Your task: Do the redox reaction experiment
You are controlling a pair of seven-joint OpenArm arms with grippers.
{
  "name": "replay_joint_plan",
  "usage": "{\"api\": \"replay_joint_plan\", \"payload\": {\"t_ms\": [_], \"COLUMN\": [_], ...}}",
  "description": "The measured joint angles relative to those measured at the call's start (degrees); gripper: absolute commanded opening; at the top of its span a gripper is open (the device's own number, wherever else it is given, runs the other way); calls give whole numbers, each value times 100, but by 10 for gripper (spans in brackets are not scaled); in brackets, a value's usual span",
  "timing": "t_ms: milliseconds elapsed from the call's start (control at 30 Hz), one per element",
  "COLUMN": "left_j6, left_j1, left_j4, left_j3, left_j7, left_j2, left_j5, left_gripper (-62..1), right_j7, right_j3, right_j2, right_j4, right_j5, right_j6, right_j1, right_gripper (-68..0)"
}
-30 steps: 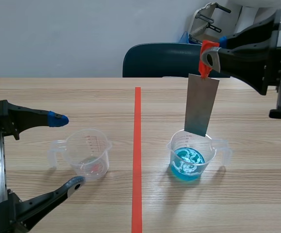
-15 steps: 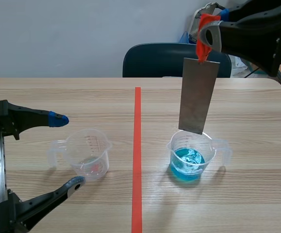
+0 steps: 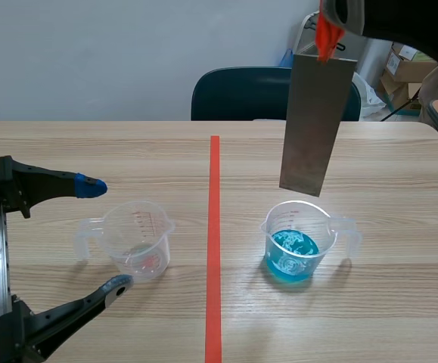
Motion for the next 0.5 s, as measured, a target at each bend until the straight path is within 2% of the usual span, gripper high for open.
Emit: {"api": "replay_joint_plan", "payload": {"t_ms": [500], "left_j6": [0], "left_j1": [0], "left_j4": [0], "left_j3": [0], "left_j7": [0], "left_j2": [0], "left_j5": [0], "left_gripper": [14], "right_j7": [-74], "right_j3": [79], "right_j2": [0], "right_j4": [22], "right_j5": [79], "right_j6": [4], "right_j1": [0], "right_gripper": [-665]}}
